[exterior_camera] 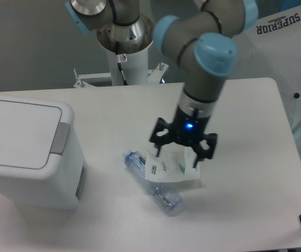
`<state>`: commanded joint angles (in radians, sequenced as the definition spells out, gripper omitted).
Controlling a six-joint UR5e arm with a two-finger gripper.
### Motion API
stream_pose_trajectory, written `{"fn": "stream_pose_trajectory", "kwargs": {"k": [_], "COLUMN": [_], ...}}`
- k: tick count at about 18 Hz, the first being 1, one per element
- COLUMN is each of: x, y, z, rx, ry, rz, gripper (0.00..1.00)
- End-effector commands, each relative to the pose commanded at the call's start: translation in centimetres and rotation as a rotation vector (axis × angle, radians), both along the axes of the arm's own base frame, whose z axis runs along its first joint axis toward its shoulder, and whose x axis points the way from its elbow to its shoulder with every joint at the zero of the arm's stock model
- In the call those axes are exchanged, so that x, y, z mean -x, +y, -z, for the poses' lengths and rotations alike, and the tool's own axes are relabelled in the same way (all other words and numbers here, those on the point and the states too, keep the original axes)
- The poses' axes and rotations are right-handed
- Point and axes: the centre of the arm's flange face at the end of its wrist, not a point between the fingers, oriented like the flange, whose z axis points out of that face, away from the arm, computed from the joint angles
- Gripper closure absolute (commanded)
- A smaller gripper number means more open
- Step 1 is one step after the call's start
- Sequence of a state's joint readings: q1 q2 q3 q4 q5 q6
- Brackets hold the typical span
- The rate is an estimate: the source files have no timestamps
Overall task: Open the trash can
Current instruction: 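Swing the open gripper over to the trash can lid edge, then hook the gripper finger under the lid and lift it open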
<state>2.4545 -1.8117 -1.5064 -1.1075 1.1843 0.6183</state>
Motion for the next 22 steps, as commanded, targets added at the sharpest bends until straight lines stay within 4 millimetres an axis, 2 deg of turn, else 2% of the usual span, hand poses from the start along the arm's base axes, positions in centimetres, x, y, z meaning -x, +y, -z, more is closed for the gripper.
{"fn": "stream_pose_trajectory", "kwargs": {"k": [7, 11, 14, 22], "x": [-5.4, -7.2, -8.4, -10.6], "y": [2.8, 2.9, 3.0, 3.8], "z": [-3.9, -6.0, -6.4, -5.1], "rx": [-0.079, -0.127, -0.131, -0.107], "ry": [-0.028, -0.039, -0.039, -0.057], "rz": [0.008, 0.021, 0.037, 0.059], "gripper": [0.0, 0.0, 0.0, 0.0]}}
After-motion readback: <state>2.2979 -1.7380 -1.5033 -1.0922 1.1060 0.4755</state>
